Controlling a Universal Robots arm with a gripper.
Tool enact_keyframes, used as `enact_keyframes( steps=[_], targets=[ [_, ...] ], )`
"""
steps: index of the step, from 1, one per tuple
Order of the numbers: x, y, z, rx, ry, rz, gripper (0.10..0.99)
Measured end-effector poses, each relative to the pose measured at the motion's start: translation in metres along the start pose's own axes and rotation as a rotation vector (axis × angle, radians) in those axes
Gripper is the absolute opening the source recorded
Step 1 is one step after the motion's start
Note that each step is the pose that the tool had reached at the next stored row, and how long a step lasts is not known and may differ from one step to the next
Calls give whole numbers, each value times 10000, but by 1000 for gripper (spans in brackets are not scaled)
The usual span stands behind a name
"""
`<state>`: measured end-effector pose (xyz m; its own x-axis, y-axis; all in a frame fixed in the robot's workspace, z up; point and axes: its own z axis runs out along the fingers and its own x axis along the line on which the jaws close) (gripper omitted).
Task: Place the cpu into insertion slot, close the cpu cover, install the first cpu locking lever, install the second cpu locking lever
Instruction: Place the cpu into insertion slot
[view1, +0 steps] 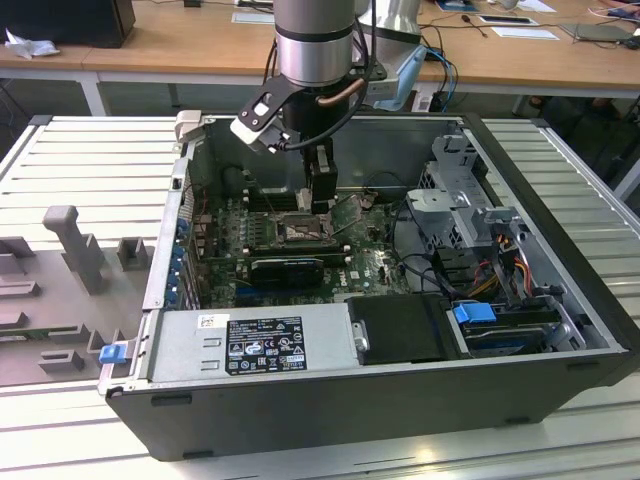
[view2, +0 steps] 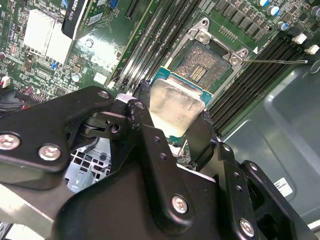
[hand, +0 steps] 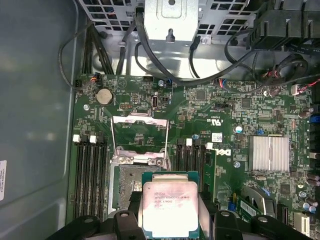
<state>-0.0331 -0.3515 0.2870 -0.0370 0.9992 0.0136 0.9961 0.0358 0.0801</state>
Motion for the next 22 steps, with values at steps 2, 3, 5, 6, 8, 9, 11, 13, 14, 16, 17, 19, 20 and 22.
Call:
enact_keyframes(
  steps=[2,3,5,6,8,9,11,13,14,16,17,19,20,22],
  targets=[
    [0,0,0,0,-1,7,529],
    [0,0,0,0,-1,9,529],
    [0,0,0,0,-1,14,529],
    [0,0,0,-1,-1,16,529],
    [0,0,0,0,-2,22,529],
    [0,0,1,-1,-2,24,529],
    [0,0,1,0,-2,28,529],
    [0,0,2,-1,-3,33,529],
    [0,0,3,0,-3,36,529],
    [0,-1,12,-3,1,37,529],
    [0,-1,20,-2,-1,36,529],
    [0,-7,87,-2,-1,32,529],
    [0,-10,118,-1,-1,30,529],
    [5,-14,155,0,-2,32,529]
  ],
)
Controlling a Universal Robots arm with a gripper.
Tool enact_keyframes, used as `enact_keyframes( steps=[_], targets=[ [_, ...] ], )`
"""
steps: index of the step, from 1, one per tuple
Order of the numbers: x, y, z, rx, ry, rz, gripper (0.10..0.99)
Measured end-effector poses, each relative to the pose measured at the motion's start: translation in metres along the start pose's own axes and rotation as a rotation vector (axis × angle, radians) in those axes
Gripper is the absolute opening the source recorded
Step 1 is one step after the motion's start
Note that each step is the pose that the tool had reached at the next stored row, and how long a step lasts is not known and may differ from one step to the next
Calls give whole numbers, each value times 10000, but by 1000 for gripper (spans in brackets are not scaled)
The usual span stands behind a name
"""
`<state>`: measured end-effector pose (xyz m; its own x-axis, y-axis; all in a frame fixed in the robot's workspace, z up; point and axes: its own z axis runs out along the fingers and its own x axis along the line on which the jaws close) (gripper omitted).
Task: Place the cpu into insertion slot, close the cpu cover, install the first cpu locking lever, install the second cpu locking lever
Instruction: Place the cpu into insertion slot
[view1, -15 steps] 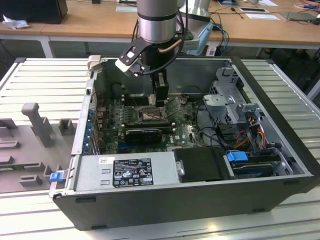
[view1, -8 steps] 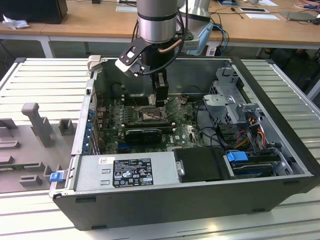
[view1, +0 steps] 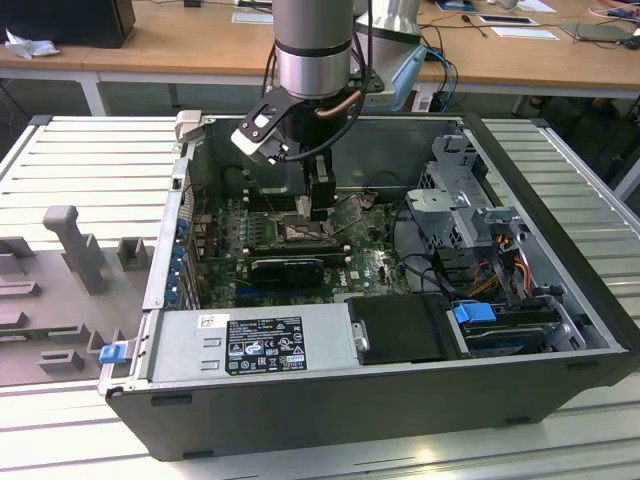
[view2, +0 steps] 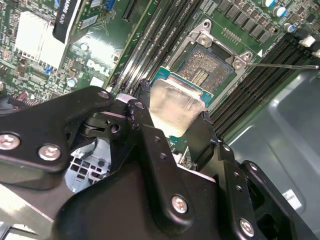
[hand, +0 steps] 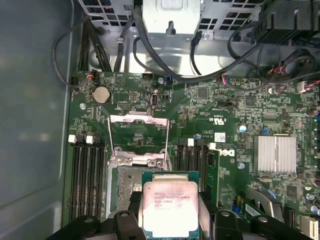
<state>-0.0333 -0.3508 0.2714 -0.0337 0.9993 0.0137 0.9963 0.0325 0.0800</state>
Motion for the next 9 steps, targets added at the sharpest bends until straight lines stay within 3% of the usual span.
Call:
enact_keyframes(
  steps=[5,9],
  targets=[
    [72,-13,177,31,-11,148,529],
    [86,-51,221,31,-12,172,529]
  ],
)
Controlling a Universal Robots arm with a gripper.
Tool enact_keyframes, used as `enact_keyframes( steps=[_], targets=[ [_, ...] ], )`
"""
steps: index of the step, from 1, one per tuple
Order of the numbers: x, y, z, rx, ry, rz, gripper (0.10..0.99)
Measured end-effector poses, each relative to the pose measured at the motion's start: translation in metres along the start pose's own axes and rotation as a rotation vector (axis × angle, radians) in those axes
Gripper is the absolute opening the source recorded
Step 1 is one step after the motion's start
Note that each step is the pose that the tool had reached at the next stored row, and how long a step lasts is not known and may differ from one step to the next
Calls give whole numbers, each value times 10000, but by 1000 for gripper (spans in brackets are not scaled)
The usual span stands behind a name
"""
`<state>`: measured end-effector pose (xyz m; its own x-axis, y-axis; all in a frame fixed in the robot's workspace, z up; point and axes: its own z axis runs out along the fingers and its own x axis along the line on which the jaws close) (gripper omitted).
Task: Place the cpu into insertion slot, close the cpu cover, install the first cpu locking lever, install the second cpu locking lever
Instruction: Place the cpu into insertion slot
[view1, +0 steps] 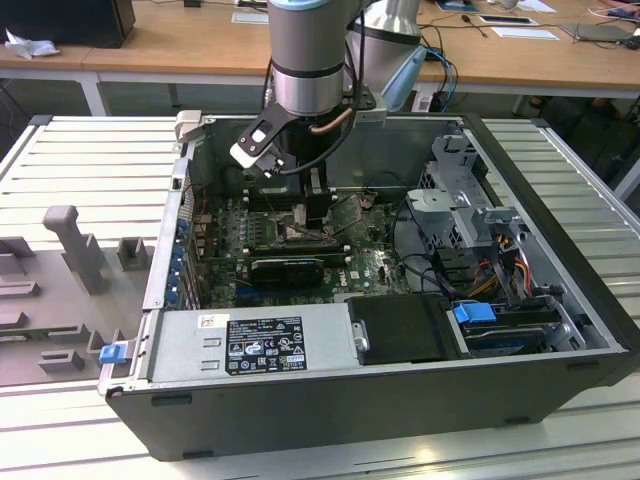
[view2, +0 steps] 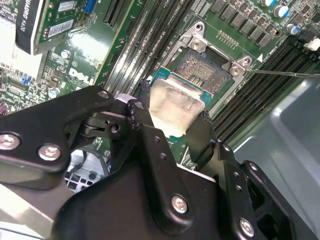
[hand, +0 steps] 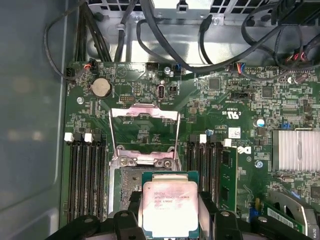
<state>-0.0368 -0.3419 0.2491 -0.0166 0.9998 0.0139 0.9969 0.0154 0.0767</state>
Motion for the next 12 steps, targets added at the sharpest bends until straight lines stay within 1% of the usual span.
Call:
enact_keyframes(
  steps=[12],
  targets=[
    [1,-11,-1,1,-4,25,529]
  ],
)
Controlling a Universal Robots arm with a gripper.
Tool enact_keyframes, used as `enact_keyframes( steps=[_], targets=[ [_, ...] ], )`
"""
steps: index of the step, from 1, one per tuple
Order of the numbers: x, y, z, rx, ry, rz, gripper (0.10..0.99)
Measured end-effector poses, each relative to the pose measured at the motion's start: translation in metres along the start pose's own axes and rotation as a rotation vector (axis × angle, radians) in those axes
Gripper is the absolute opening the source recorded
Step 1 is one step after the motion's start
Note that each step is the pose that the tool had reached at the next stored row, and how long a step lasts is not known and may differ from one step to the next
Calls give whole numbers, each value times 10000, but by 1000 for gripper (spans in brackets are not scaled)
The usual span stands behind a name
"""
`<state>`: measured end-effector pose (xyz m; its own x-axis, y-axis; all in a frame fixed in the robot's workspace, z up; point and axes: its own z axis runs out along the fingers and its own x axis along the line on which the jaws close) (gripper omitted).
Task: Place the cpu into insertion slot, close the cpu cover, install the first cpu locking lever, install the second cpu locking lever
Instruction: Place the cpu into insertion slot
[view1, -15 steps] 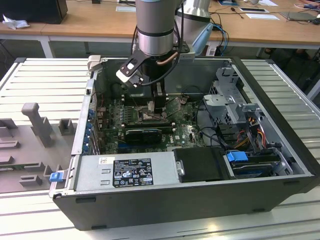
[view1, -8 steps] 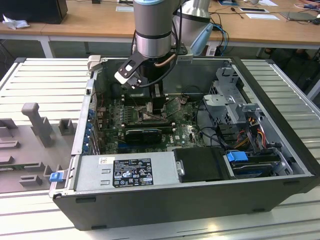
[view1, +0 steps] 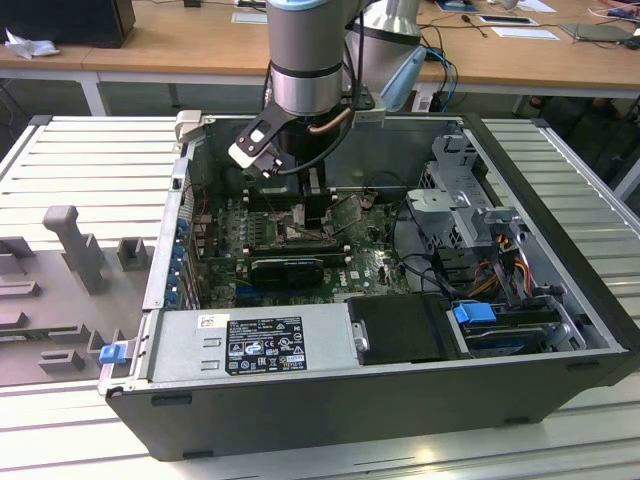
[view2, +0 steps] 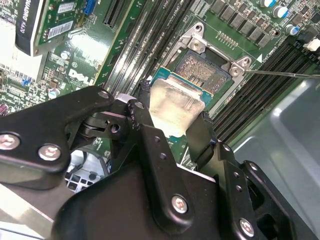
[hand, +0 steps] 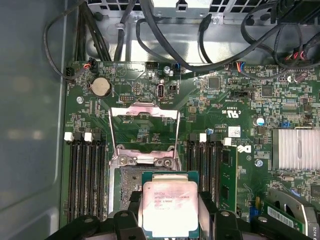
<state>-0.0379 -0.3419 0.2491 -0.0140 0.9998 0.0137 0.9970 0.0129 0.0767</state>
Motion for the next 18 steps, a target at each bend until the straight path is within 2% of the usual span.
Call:
enact_keyframes(
  steps=[5,7,11,18],
  targets=[
    [70,-3,37,-1,2,-4,529],
    [102,-12,84,-1,2,-3,529],
    [125,-80,148,0,1,-3,529],
    [180,-94,283,1,-11,209,529]
  ],
)
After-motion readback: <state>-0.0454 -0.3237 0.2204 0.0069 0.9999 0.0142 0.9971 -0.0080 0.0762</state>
